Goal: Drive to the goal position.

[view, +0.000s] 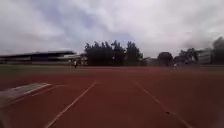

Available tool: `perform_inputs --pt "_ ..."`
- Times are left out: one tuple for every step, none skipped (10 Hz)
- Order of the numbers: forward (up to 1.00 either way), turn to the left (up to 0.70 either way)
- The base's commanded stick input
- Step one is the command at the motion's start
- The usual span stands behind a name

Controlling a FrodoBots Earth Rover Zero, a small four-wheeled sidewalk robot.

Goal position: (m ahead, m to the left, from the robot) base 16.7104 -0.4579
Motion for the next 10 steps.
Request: perform_inputs --pt "0.70 -0.05" --pt "0.70 0.00" --pt "0.70 0.00" --pt "0.70 0.00" --pt "0.70 0.00" --pt "0.70 0.00" --pt "0.70 0.00" --pt "0.70 0.00" --pt "0.70 0.00" --pt "0.70 0.00"
